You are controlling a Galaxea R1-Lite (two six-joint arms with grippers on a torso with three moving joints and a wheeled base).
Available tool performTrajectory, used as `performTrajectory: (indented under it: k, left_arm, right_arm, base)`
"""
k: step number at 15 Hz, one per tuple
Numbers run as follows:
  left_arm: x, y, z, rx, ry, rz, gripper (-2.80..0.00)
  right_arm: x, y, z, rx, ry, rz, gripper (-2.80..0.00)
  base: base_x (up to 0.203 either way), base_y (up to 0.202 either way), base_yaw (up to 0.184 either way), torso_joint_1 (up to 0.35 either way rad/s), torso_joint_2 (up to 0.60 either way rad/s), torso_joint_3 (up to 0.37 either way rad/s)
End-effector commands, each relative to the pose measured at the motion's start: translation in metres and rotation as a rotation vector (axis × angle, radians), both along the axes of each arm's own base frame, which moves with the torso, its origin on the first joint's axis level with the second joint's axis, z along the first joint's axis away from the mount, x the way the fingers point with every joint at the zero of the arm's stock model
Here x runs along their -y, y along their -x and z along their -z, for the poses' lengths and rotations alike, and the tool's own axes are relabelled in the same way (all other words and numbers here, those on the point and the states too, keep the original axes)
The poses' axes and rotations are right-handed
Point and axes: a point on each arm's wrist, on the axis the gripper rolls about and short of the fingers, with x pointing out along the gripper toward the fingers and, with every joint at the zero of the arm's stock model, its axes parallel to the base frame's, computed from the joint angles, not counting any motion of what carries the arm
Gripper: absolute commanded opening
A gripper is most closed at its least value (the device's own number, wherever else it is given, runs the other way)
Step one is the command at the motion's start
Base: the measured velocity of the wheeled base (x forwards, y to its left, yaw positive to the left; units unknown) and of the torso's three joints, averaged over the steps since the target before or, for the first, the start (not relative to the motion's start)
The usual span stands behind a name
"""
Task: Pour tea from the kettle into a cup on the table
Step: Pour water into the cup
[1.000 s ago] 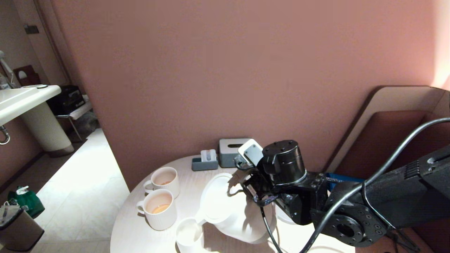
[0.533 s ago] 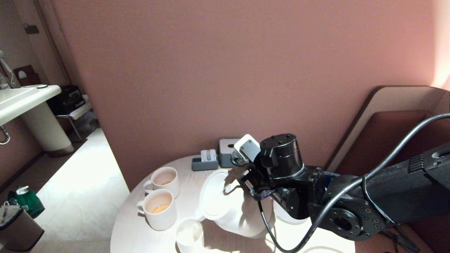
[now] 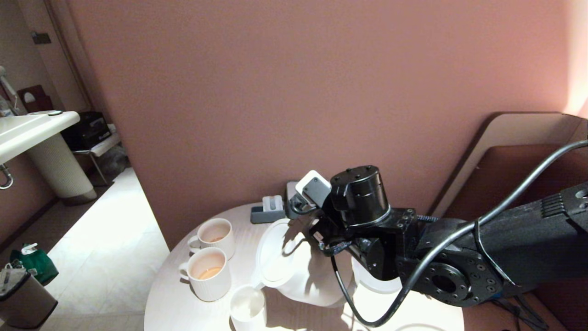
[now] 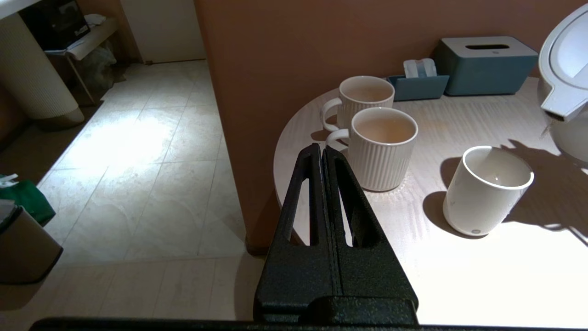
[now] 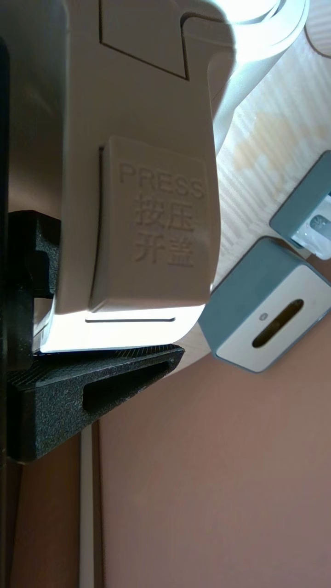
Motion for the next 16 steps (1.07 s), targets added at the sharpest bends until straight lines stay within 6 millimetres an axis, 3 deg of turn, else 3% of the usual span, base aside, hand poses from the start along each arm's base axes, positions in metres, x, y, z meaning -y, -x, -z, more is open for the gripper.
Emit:
performTrajectory:
  k: [1,16]
  left_arm:
    - [0.000,0.000,0.000,0.000,0.000,0.000,-2.80]
    - [0.000,0.000,0.000,0.000,0.000,0.000,-2.80]
  right_arm:
    - [0.000,0.002,-0.008,0.004,0.012,-0.005,-2.80]
    - [-0.013,0.005,-0.002,-0.001,0.081,-0.050,-2.80]
  base:
    - [0.000,0.000,0.000,0.000,0.00,0.000]
    - [0.000,0.000,0.000,0.000,0.00,0.000]
